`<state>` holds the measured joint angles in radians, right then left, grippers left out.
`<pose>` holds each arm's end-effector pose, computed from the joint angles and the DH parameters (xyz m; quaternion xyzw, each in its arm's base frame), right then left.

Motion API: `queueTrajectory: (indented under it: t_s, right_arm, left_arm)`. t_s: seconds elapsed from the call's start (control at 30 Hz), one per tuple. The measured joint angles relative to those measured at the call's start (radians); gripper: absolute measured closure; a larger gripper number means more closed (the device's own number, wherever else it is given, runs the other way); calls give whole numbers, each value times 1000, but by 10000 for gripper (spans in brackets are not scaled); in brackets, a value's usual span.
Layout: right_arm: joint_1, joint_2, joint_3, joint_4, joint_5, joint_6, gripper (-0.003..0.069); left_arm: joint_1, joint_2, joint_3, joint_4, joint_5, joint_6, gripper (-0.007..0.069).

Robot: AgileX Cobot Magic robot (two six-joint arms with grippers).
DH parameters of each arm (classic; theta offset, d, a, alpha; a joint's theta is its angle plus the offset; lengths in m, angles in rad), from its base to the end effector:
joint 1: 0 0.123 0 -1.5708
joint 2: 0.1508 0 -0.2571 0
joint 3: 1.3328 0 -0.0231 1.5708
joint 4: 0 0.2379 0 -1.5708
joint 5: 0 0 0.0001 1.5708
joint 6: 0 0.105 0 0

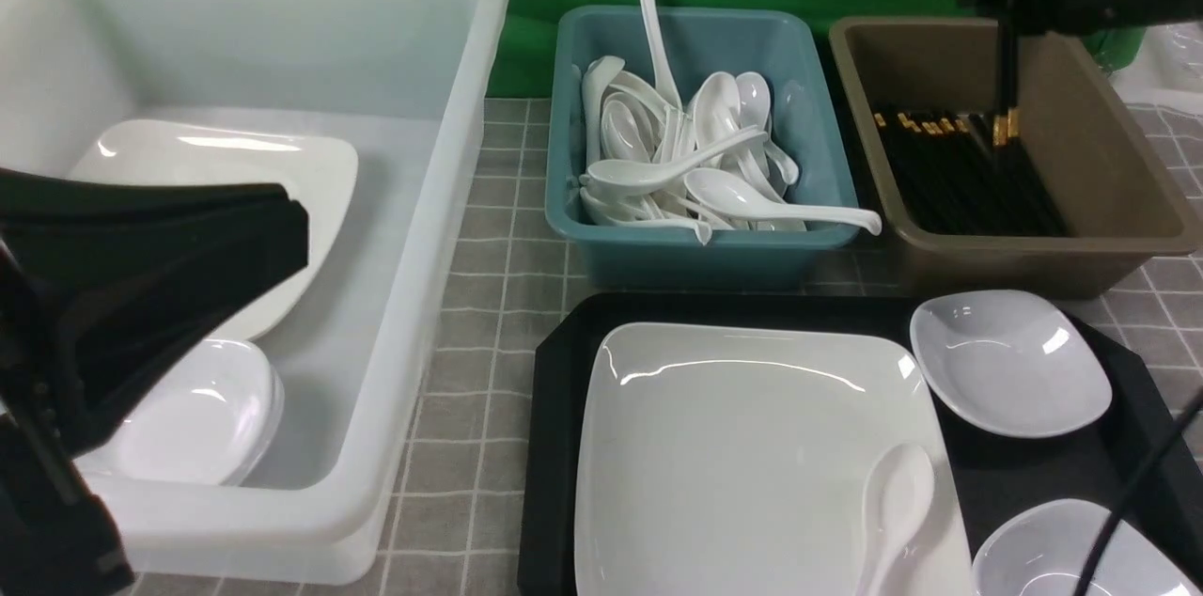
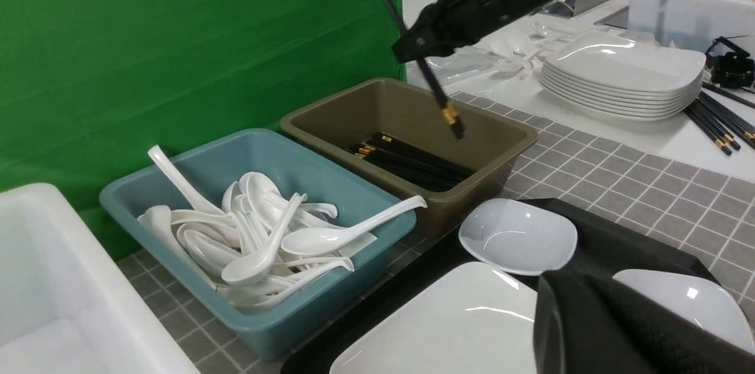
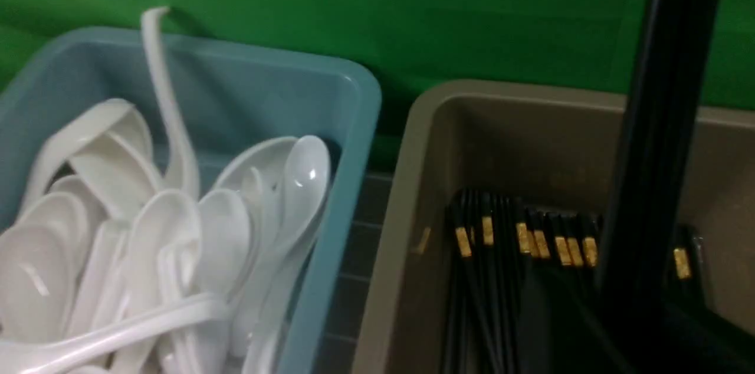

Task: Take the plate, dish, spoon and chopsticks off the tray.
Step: Use the right arm to put the chopsticks into the small storage box on the right, then use the right arm to grab a small plate from the dinner plate

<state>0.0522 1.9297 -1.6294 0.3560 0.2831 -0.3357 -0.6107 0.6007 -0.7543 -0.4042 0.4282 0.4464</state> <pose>0.4544 0.0340 0.2714 -0.0445 0.8529 0.0570 0.5170 0.1048 -0.0943 0.3615 0.3049 0.6956 -0.2313 0.6079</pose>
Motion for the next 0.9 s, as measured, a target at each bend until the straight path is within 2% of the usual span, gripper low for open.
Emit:
queueTrajectory:
  t_s: [0.03,0.2,0.23,0.3,0.43,0.47,0.53,0.6,0.63,0.77,0.9]
  right_arm:
    - [-1,25,-12,-1,9,4,484]
    - [-18,76,-25,-17,95,8,222]
    - [-23,69,-29,-23,124,8,199]
    - [-33,43,-31,-44,174,8,195]
    - [-39,-84,-31,-119,391,31,290]
    - [-38,-92,-31,-122,391,31,295]
    - [-25,-185,-15,-147,569,36,349]
    - [12,-273,59,-181,679,58,367]
    - [17,-273,59,-185,679,58,368]
    - [186,-464,341,-332,845,153,358]
    - [380,-606,627,-412,836,230,248]
  left_arm:
    - [0,0,0,0,4,0,616]
    - [0,0,0,0,19,-4,616]
    - [0,0,0,0,20,-5,616]
    - [0,0,0,0,20,-5,616]
    - [0,1,0,3,20,-5,616]
    - [0,1,0,4,20,-5,616]
    - [0,1,0,16,20,-7,616]
    - [0,1,0,30,20,-7,616]
    - [0,1,0,30,20,-7,616]
    - [0,2,0,41,20,-8,616]
    - [0,2,0,43,23,-8,616]
